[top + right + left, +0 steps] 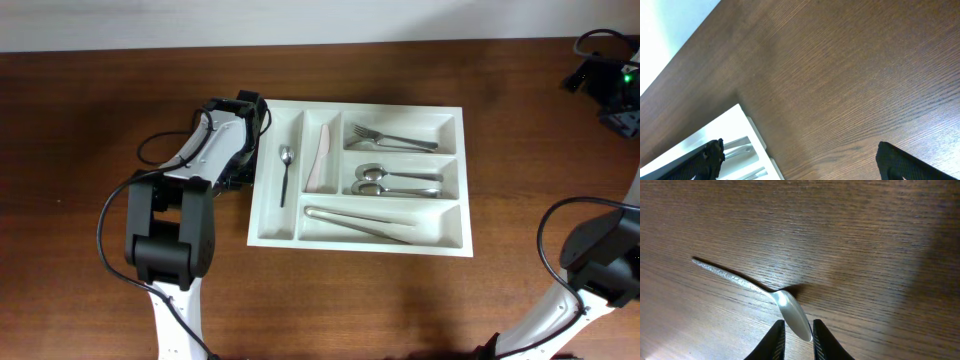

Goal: Pack container

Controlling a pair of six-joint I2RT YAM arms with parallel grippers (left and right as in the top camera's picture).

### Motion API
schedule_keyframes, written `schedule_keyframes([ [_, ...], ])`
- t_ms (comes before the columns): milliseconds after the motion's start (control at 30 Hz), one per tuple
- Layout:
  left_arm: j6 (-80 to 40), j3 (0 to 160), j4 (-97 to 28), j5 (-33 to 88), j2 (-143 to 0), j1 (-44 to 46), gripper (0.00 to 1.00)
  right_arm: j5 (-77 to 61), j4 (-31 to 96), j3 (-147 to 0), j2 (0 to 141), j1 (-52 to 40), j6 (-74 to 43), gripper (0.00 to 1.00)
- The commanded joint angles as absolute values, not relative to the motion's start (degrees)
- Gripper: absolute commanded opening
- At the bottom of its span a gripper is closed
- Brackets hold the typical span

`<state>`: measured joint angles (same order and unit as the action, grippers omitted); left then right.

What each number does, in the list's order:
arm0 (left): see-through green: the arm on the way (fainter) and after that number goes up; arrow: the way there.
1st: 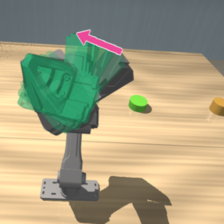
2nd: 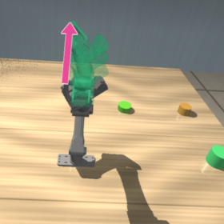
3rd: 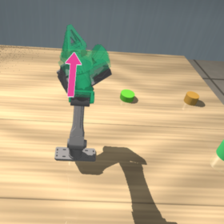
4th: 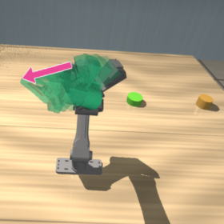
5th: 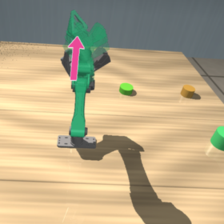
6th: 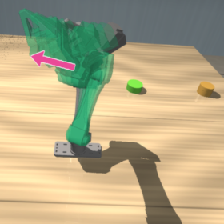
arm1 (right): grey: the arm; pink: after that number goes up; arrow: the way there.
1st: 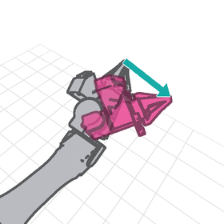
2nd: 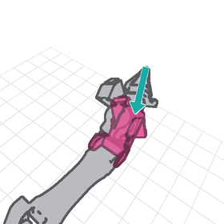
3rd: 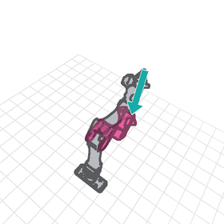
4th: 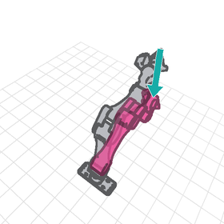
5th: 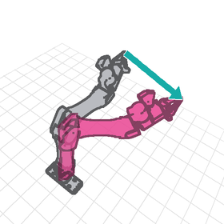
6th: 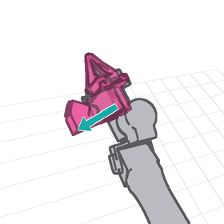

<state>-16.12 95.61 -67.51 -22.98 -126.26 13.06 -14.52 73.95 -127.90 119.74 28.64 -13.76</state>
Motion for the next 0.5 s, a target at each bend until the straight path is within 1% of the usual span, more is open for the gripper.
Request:
schedule_keyframes([
  [0,-17.1,96.5,-67.5,-23.8,-126.7,12.9,0.21,-14.8,74.0,-127.7,119.6,28.9,-14.2,0.99],
  [467,-16.4,96.4,-67.5,-23.4,-126.7,13.0,0.21,-14.8,74.0,-127.7,119.6,28.9,-14.2,0.99],
])
